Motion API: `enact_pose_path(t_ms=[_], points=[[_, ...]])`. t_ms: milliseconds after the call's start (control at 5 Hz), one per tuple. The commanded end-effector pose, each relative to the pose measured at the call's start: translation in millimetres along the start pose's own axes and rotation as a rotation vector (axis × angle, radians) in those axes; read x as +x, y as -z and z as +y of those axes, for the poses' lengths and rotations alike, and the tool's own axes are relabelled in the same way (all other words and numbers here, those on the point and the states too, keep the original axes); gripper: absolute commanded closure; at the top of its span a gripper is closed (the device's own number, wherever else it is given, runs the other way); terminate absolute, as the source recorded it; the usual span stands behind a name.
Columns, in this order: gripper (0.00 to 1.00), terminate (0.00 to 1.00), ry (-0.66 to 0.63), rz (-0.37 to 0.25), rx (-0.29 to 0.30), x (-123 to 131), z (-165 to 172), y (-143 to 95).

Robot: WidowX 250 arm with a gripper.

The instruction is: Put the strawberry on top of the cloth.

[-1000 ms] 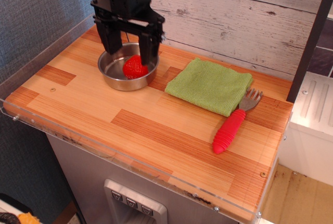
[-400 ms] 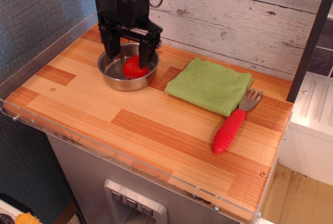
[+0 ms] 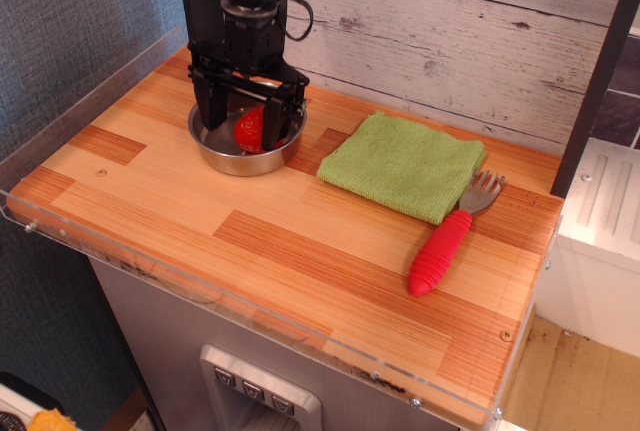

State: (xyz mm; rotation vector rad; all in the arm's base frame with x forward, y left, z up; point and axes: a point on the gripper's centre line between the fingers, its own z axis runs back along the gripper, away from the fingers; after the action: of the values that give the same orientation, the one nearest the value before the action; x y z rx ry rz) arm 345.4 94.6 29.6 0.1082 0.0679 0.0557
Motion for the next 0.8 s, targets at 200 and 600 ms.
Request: enact_pose_path(t_ms=[200,600], points=[[1.00,0.00,-0.013,-0.062,-0.015,4.9,10.9,-19.4],[1.00,0.00,-0.032,-0.189,-0.039,2.3,-1.5,-80.3]])
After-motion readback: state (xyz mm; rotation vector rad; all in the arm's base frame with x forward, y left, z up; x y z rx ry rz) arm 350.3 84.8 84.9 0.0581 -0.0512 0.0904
